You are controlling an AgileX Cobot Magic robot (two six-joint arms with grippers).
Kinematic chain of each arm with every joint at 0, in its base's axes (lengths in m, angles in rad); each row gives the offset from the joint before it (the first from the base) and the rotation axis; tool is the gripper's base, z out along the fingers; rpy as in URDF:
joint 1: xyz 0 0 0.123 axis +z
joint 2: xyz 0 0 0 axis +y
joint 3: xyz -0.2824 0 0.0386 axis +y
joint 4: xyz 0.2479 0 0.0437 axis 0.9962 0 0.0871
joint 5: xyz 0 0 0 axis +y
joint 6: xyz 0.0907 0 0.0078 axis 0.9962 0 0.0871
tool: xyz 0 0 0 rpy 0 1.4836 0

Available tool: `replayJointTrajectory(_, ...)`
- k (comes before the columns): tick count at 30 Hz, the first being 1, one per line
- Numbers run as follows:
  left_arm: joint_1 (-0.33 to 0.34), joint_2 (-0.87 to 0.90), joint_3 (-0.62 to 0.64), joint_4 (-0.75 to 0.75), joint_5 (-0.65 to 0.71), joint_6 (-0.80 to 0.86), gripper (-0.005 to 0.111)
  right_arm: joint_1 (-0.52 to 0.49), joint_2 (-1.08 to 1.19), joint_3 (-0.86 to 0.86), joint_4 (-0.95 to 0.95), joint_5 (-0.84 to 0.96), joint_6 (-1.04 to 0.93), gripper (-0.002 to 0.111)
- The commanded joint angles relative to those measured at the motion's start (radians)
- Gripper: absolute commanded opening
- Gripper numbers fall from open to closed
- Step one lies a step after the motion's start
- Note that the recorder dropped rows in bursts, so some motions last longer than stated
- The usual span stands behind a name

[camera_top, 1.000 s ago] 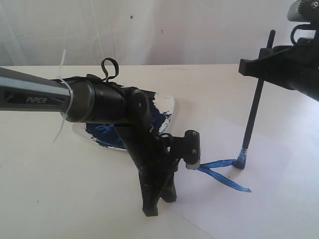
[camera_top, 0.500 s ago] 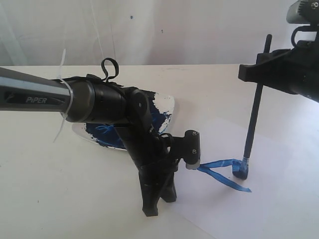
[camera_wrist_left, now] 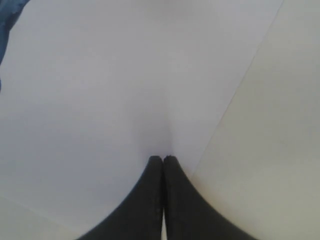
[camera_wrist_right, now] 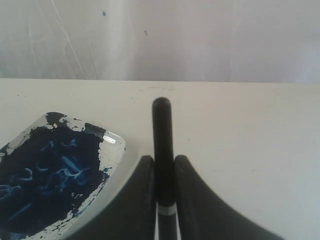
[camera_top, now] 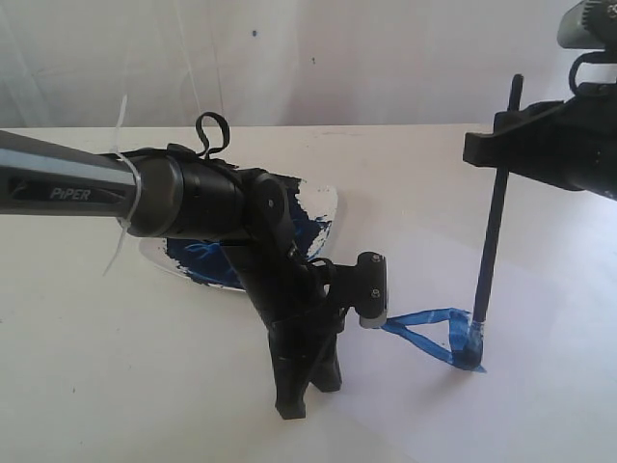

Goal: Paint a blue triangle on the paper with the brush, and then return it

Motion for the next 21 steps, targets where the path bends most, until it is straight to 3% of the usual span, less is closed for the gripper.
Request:
replayJointTrajectory(1, -0.006, 0.003, 0.000, -0.011, 0.019, -0.002, 0.000, -0.007, -0.008, 0.002, -0.003, 0.032, -0.009, 0.000)
replayJointTrajectory(21, -0.006, -0.063, 0.000, -0.008, 0.008, -0.027, 0.000, -0.007, -0.251, 0.002, -0.019, 0.039, -0.028, 0.000)
